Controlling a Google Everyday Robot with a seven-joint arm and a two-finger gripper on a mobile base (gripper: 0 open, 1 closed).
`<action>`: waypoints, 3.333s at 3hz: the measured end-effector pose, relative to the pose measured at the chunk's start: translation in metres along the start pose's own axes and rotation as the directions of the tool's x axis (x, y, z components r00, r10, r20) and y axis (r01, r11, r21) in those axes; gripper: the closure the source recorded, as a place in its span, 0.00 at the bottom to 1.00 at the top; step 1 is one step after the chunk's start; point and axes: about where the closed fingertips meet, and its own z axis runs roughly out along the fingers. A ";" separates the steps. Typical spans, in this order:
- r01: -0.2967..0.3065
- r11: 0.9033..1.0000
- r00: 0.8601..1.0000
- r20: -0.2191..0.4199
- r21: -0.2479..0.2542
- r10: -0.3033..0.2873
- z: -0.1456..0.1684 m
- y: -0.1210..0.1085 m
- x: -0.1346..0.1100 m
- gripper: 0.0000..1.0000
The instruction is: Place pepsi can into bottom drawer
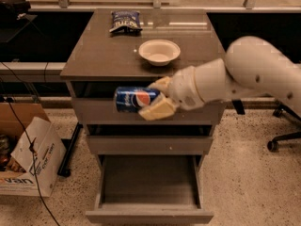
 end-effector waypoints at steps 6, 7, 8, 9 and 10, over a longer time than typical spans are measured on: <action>-0.296 0.955 0.955 -0.038 -0.007 0.295 0.079 0.013 0.229 1.00; -0.306 0.952 0.951 -0.041 -0.009 0.305 0.085 0.015 0.235 1.00; -0.325 0.946 0.943 -0.074 0.011 0.325 0.102 0.016 0.251 1.00; -0.362 0.932 0.929 -0.070 0.013 0.362 0.136 0.009 0.288 1.00; -0.439 0.898 0.897 -0.062 -0.011 0.438 0.173 0.012 0.336 1.00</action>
Offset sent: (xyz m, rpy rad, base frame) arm 0.0016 -0.0020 -0.0347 -0.0551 0.0400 0.0940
